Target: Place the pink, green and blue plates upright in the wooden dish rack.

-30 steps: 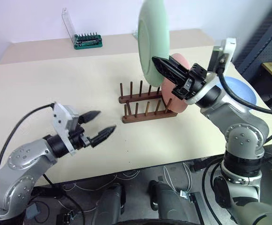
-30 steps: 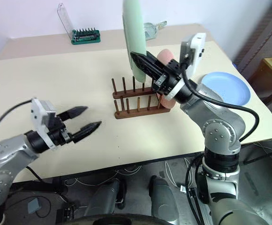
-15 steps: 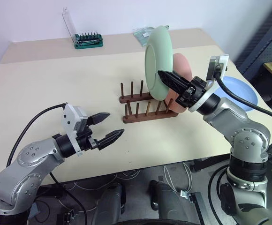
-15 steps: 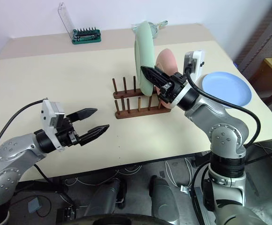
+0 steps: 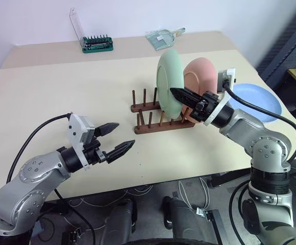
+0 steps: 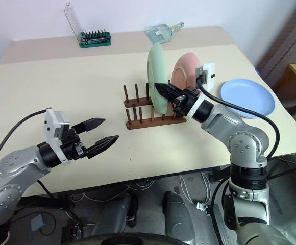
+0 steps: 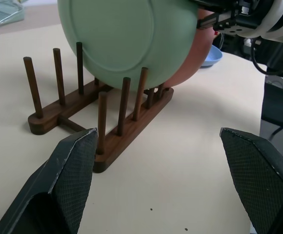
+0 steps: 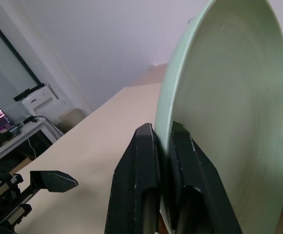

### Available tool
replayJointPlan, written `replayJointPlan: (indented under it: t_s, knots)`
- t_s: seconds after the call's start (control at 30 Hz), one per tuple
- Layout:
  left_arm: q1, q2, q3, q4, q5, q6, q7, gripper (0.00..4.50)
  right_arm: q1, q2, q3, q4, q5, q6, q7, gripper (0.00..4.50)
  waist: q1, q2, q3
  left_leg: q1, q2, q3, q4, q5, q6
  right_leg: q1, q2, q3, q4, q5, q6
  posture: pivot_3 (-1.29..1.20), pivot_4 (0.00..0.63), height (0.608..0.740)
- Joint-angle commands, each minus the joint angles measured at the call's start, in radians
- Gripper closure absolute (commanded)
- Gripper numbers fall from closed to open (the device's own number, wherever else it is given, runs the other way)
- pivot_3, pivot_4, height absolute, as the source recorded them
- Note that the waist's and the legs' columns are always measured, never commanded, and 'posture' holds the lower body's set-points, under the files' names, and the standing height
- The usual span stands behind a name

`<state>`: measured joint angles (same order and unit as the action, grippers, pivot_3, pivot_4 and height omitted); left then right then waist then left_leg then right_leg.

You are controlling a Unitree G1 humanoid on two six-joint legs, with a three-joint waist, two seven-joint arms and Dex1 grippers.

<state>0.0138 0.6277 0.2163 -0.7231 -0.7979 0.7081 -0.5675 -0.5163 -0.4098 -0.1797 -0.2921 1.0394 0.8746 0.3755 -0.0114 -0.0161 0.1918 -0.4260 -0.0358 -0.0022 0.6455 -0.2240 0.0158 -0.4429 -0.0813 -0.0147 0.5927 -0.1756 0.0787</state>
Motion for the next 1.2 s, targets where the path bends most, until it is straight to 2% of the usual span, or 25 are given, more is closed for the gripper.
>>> replayJointPlan:
  t_s: [0.03, 0.2, 0.53, 0.73, 0.83, 1.0, 1.1, 1.2]
  knots:
    - [0.001, 0.007, 0.009, -0.040, -0.015, -0.017, 0.003, 0.33, -0.021, -0.007, -0.013, -0.023, 0.008, -0.003, 0.001, 2.91, 0.000, 0.000, 0.000, 0.000, 0.000, 0.000, 0.000, 0.000, 0.000, 0.000, 0.000, 0.000, 0.000, 0.000, 0.000, 0.00, 0.150, 0.740]
    - [-0.002, 0.007, 0.002, -0.036, -0.016, -0.017, 0.003, 0.33, -0.023, -0.017, -0.012, -0.042, -0.019, -0.022, 0.004, 0.37, 0.000, 0.000, 0.000, 0.000, 0.000, 0.000, 0.000, 0.000, 0.000, 0.000, 0.000, 0.000, 0.000, 0.000, 0.000, 0.00, 0.150, 0.740]
    - [-0.006, 0.007, -0.004, -0.032, -0.018, -0.017, -0.003, 0.33, -0.073, -0.130, -0.013, -0.116, -0.093, -0.072, 0.111, 0.37, 0.000, 0.000, 0.000, -0.001, 0.000, 0.000, 0.000, 0.000, 0.000, 0.000, 0.000, 0.000, -0.002, 0.000, 0.000, 0.00, 0.150, 0.740]
    - [-0.016, 0.005, -0.015, -0.019, -0.015, -0.018, -0.009, 0.33, -0.155, -0.237, -0.123, -0.098, -0.074, -0.130, 0.186, 0.37, 0.002, 0.000, 0.001, -0.001, 0.000, 0.000, 0.000, -0.001, 0.000, 0.000, 0.000, 0.000, -0.005, 0.000, 0.001, 0.00, 0.150, 0.740]
    - [-0.021, 0.004, -0.022, -0.015, -0.013, -0.018, -0.013, 0.33, -0.184, -0.331, -0.184, 0.052, -0.192, -0.189, 0.171, 0.37, 0.003, 0.000, 0.001, -0.002, 0.000, 0.000, 0.000, -0.001, 0.001, 0.001, 0.000, -0.001, -0.007, 0.000, 0.000, 0.00, 0.150, 0.740]
    - [-0.036, 0.002, -0.040, 0.004, -0.011, -0.019, -0.024, 0.33, -0.139, -0.491, -0.231, 0.322, -0.420, -0.358, 0.202, 0.37, 0.006, 0.000, 0.001, -0.003, -0.001, 0.001, 0.000, -0.005, 0.003, 0.004, -0.002, -0.002, -0.014, 0.000, 0.000, 0.00, 0.150, 0.740]
    - [-0.046, 0.005, -0.050, 0.014, -0.010, -0.019, -0.036, 0.33, -0.049, -0.581, -0.187, 0.463, -0.573, -0.468, 0.254, 0.37, 0.006, 0.001, 0.001, -0.003, -0.001, 0.003, -0.001, -0.004, 0.006, 0.003, -0.002, -0.002, -0.013, 0.000, 0.000, 0.00, 0.150, 0.740]
    - [-0.053, 0.004, -0.057, 0.019, -0.008, -0.018, -0.042, 0.33, 0.026, -0.625, -0.140, 0.526, -0.668, -0.555, 0.317, 0.37, 0.005, 0.002, 0.001, -0.003, 0.000, 0.003, -0.002, -0.004, 0.007, 0.003, -0.002, -0.001, -0.013, 0.000, 0.000, 0.00, 0.150, 0.740]
